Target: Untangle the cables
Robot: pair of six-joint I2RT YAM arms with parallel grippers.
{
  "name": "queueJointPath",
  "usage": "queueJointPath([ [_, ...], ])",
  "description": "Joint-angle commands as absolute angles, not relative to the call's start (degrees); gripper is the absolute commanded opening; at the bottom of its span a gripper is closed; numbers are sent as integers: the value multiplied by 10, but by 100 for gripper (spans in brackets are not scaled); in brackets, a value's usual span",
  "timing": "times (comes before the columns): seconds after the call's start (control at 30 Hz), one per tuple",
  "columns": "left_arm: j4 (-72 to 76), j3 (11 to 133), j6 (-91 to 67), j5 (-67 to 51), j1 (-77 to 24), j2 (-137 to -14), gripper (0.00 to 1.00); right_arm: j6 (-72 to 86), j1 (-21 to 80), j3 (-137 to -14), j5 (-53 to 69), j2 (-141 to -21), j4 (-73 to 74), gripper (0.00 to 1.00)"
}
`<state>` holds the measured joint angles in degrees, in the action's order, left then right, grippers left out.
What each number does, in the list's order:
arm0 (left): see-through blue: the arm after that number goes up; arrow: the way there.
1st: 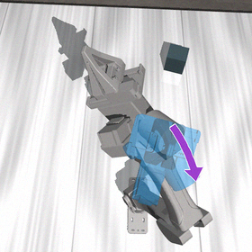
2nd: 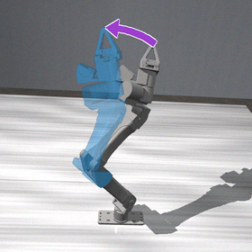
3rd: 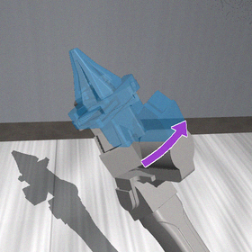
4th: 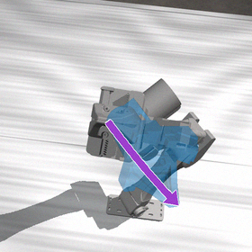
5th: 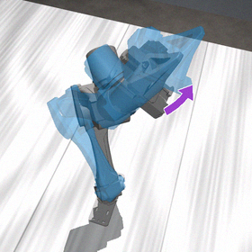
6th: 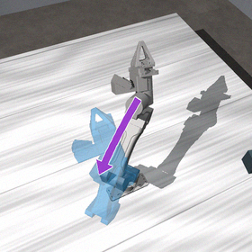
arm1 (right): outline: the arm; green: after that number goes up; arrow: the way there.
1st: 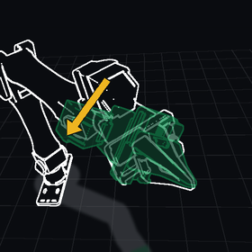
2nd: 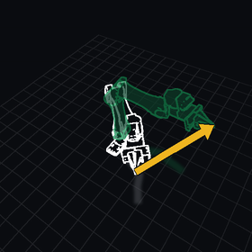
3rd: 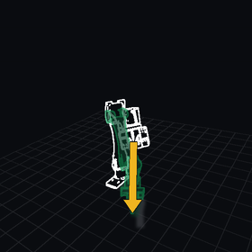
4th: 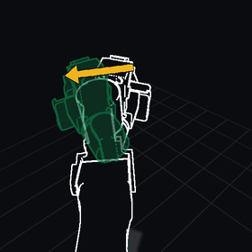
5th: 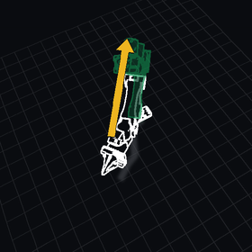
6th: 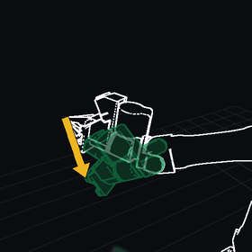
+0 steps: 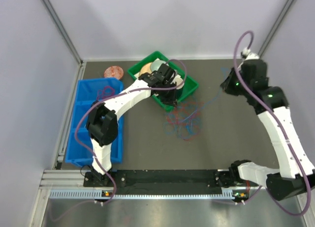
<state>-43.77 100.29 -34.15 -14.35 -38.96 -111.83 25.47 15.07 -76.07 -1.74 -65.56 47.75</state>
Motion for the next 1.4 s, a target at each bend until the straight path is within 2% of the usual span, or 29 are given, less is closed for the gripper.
queueJointPath([
  [0.0,-442,977,-325,-153,-382,-1075,0,219,139,-911,-85,-632,572,0],
  [0.27,-457,948,-315,-142,-381,-1061,0,185,102,-1156,-174,-664,658,0],
  [0.3,-471,951,-314,-136,-381,-1063,0,182,94,-1214,-177,-674,670,0],
  [0.43,-473,945,-312,-140,-381,-1056,0,158,86,-1260,-218,-703,691,0],
  [0.57,-463,952,-309,-152,-381,-1038,0,179,77,-1111,-203,-662,658,0],
  [0.6,-461,959,-309,-152,-382,-1029,0,186,76,-1013,-192,-649,614,0],
  [0.8,-469,1006,-301,-137,-381,-1003,0,263,69,-673,-140,-583,501,0],
  [0.97,-469,1043,-306,-138,-381,-990,0,298,69,-532,-84,-598,440,1],
  [1.0,-467,1046,-307,-138,-381,-985,0,299,69,-523,-71,-607,440,29],
  [1.03,-467,1049,-309,-140,-381,-984,0,299,69,-523,-61,-615,440,42],
  [1.1,-467,1050,-310,-137,-381,-983,0,300,69,-530,-29,-622,434,58],
  [1.23,-464,1045,-316,-137,-381,-986,0,300,77,-542,-4,-628,411,59],
  [1.37,-458,1041,-319,-137,-381,-994,0,315,106,-549,28,-687,384,57],
])
